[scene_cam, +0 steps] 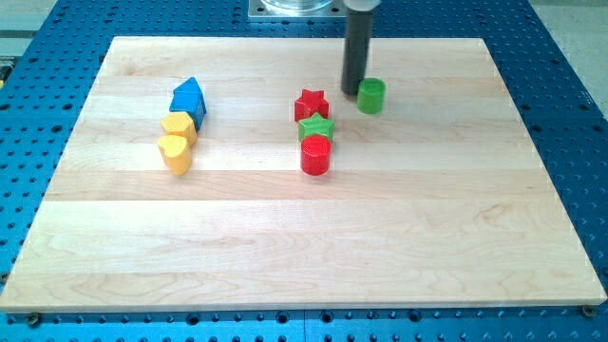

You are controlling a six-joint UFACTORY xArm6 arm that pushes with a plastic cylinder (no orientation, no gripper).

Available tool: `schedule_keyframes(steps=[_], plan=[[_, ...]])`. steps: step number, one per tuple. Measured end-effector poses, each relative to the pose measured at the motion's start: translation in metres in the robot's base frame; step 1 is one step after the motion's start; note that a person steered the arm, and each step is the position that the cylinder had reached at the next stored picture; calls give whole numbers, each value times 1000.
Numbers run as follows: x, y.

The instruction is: Push the green star into the green circle

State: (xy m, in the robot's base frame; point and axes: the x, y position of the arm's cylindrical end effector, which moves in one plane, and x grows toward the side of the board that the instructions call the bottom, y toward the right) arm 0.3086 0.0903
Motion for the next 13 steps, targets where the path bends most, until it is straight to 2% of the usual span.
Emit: schedule_keyframes(steps=[1, 2, 4, 5, 6, 7, 10, 12, 13], plan=[[0, 8], [0, -18], [-5, -169], [43, -174], [104, -170], [117, -156], [107, -29], [107, -25], [141, -21]])
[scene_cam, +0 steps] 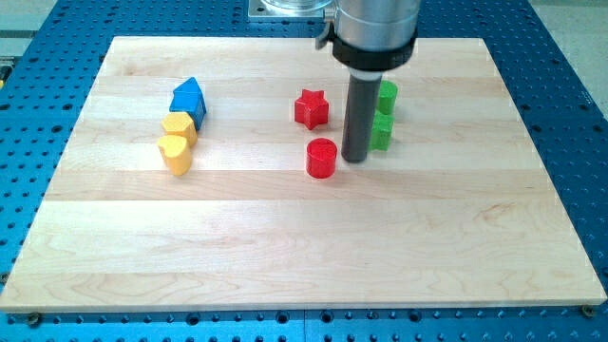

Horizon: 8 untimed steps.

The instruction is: Push the green star into the green circle

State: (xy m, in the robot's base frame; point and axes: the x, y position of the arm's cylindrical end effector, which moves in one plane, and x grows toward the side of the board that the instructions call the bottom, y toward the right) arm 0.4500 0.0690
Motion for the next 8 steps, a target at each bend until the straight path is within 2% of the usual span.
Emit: schedule_keyframes(steps=[1, 3, 4, 6, 7, 8], plan=[[10, 8], [-47, 12], [-47, 12], [-83, 11], [-88, 7], [-101, -13]])
